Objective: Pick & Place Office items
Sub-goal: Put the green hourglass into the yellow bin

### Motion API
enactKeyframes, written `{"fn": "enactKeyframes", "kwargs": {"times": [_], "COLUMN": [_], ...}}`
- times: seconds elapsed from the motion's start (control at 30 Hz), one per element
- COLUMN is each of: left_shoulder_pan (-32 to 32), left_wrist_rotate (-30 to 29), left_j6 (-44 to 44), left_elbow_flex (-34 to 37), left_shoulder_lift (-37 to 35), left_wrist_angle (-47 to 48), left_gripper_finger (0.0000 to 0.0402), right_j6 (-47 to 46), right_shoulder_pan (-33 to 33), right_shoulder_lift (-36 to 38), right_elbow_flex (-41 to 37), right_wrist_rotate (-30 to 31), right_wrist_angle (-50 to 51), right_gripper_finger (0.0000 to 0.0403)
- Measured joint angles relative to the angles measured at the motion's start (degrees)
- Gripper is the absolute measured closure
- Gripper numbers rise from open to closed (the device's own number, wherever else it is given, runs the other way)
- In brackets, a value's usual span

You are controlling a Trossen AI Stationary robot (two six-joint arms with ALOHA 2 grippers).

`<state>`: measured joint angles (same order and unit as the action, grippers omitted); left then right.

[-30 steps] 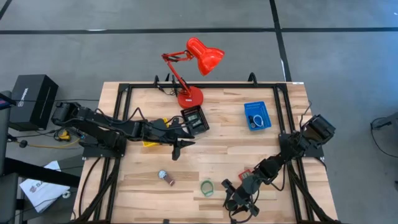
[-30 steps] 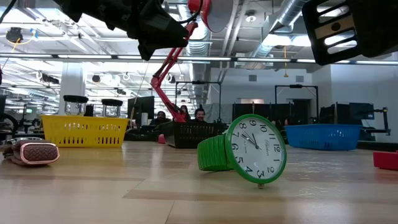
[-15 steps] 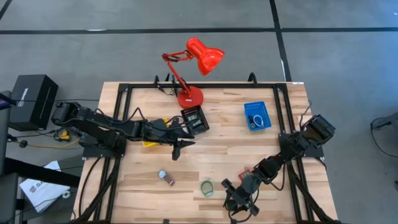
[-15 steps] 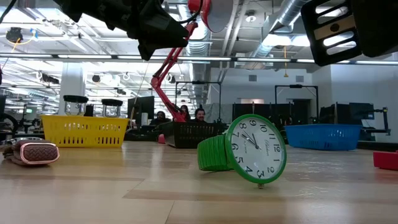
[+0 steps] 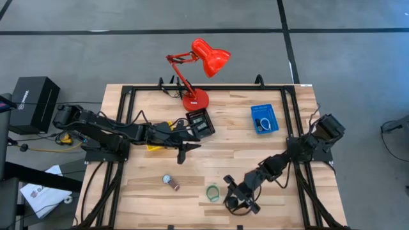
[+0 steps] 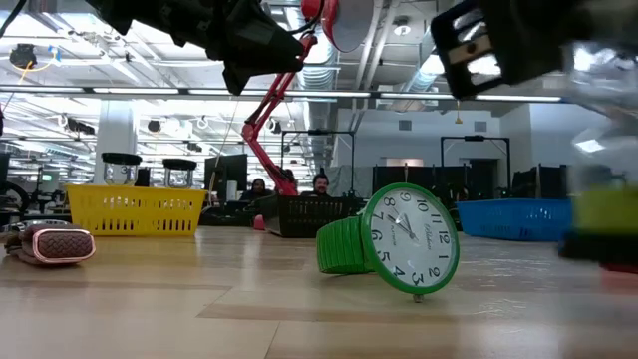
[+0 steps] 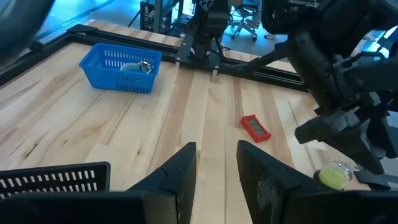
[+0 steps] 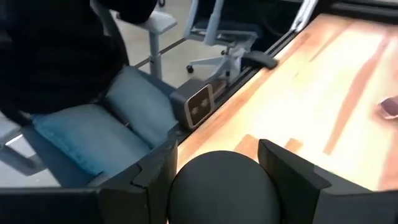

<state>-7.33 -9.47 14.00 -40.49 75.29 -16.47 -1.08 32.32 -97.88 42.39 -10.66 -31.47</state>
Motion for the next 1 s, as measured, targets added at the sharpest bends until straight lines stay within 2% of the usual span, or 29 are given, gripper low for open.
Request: {"fn": "enactKeyframes", "kwargs": {"times": [0.27,0.5,0.63,0.77,1.0], "left_shoulder_pan": [0.02,0.01,0.00,0.01,0.00], "left_wrist_rotate": [0.02,0.04,0.07,0.10,0.09], "left_j6": [0.00,0.00,-0.26,-2.85,-7.57], "left_elbow_flex": [0.00,0.00,0.04,0.04,0.33], "left_shoulder_lift": [0.00,0.00,-1.24,-5.17,-13.27], "left_wrist_angle": [-0.46,-0.84,-0.73,-0.49,0.33], "left_gripper_finger": [0.0292,0.0292,0.0292,0.0292,0.0291], "right_j6": [5.03,5.74,6.03,3.51,2.99], "right_shoulder_pan": [-5.39,-15.48,-21.44,-26.54,-29.84], "right_shoulder_lift": [8.11,11.13,7.92,3.28,-6.86], "right_elbow_flex": [0.02,0.09,0.04,1.12,10.59], "right_wrist_rotate": [-0.22,-0.15,-0.22,-0.20,-0.46], "right_wrist_angle": [8.45,11.21,9.37,4.88,5.54], "right_gripper_finger": [0.0201,0.0205,0.0194,0.0208,0.0208]}}
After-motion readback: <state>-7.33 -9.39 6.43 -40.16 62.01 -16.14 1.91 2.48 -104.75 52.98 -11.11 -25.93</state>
